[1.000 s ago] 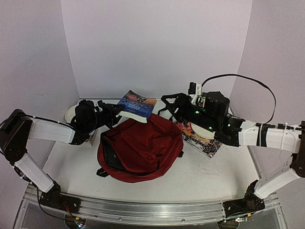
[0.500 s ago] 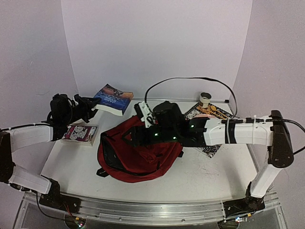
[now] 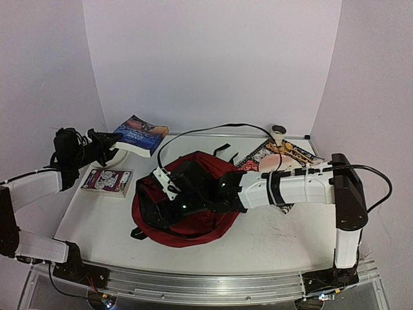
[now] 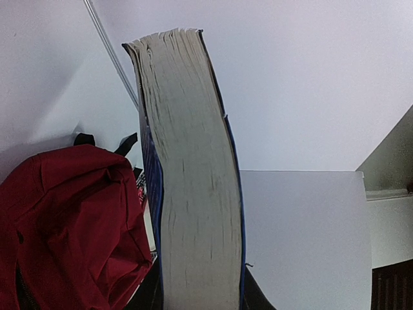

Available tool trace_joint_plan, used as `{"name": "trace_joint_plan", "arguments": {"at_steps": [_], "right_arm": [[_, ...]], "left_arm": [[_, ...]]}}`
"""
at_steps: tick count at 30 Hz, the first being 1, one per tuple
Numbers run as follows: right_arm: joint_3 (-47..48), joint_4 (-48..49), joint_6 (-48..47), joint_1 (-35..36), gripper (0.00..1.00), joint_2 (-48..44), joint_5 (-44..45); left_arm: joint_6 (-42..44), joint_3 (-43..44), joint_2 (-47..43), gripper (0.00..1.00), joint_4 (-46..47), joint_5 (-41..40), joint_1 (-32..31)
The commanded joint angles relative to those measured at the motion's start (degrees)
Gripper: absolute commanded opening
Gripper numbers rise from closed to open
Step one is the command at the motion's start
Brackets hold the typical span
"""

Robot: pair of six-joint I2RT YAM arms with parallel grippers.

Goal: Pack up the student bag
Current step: Pick up the largest pocket of the bag from the student bag.

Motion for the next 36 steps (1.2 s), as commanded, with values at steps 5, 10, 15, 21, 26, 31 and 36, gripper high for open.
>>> {"name": "trace_joint_plan", "arguments": {"at_steps": [5,10,15,21,26,31,36], "right_arm": [[5.72,-7.97,-2.98,0.55,0.59,4.44,6.46],[3.86,-8.23,-4.29,-0.42,0.38,1.42,13.4],[1.84,-8.27,-4.6,-4.14,0.14,-1.84,14.32],[0.32,-6.95,-4.03,-9.02,0.0,-4.4,13.01],[-2.11,-4.01,-2.36,-12.16,0.0,-7.55,12.36],[-1.43,-3.39,-2.68,-15.16,0.0,-8.37,11.82],[0.2,-3.39,-3.21,-17.37,0.0,-8.99,11.8]], "left_arm": [[1.39,2.63,-5.63,0.0,8.93,6.98,0.33],[0.89,2.62,-7.21,0.0,8.46,9.9,0.34],[0.04,2.12,-9.54,0.0,8.26,14.04,0.26],[-0.8,0.67,-12.32,0.0,8.05,17.96,0.31],[-2.33,-1.9,-14.91,0.0,7.94,21.26,0.3],[-3.86,-4.79,-16.95,0.0,7.76,24.8,0.2],[-5.45,-8.12,-19.93,0.0,7.64,26.25,0.13]]}}
